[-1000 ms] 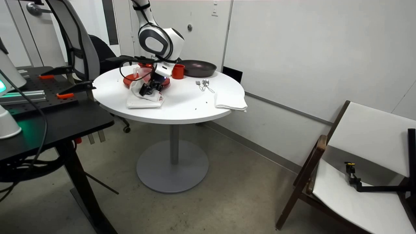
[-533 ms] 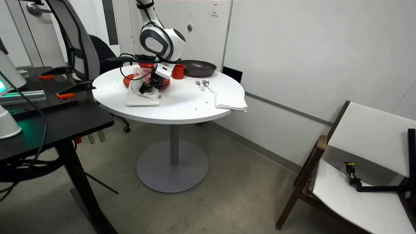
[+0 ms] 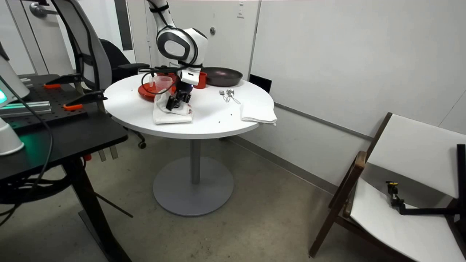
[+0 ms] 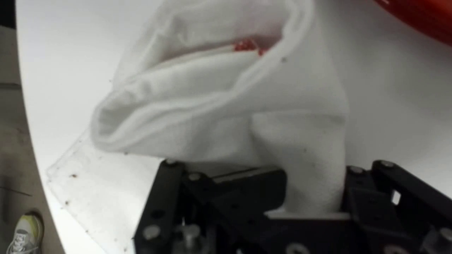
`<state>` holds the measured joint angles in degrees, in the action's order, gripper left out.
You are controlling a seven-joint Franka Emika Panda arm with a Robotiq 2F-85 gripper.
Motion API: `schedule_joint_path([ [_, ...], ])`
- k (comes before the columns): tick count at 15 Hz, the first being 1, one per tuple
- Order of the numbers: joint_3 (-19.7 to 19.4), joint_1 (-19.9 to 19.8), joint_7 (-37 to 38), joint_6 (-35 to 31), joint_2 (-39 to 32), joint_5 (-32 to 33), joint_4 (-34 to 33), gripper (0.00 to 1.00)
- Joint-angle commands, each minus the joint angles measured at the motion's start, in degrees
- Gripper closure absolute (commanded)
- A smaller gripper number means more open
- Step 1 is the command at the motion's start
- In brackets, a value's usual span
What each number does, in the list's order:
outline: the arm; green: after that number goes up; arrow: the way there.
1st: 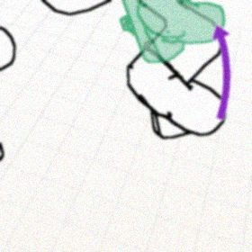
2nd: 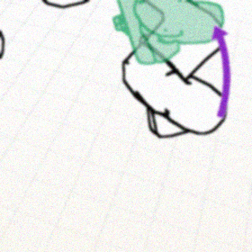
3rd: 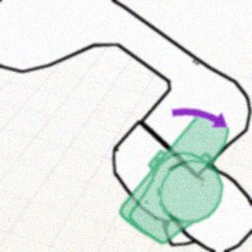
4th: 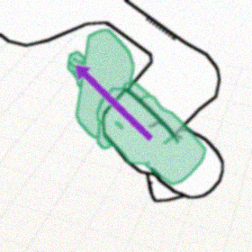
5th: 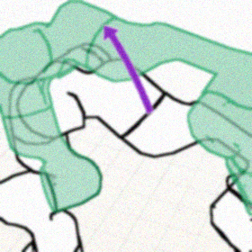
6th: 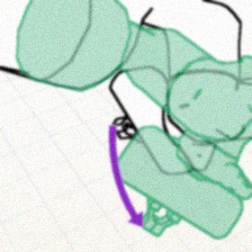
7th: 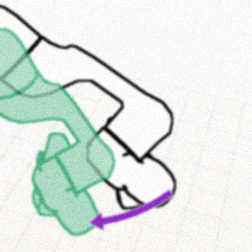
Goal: Use the towel to wipe the table
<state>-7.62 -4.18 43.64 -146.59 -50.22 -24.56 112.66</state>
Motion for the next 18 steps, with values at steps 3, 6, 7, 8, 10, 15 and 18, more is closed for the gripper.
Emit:
schedule_joint_path([
  [3, -4.9, 7.5, 2.0, -11.5, -1.2, 5.8, 2.5, 1.0],
  [6, -8.2, 12.1, 2.8, -18.9, -2.3, 8.6, 3.6, 1.0],
  [7, -9.0, 13.2, 2.9, -20.7, -2.9, 9.0, 3.6, 1.0],
  [8, -9.7, 14.2, 3.0, -22.3, -3.5, 9.1, 3.5, 1.0],
  [10, -10.9, 15.9, 3.2, -24.8, -4.6, 8.7, 3.3, 1.0],
  [15, -12.5, 18.0, 3.0, -28.3, -6.2, 7.1, 2.5, 1.0],
  [18, -10.5, 16.1, 2.1, -25.3, -4.8, 6.5, 3.0, 1.0],
])
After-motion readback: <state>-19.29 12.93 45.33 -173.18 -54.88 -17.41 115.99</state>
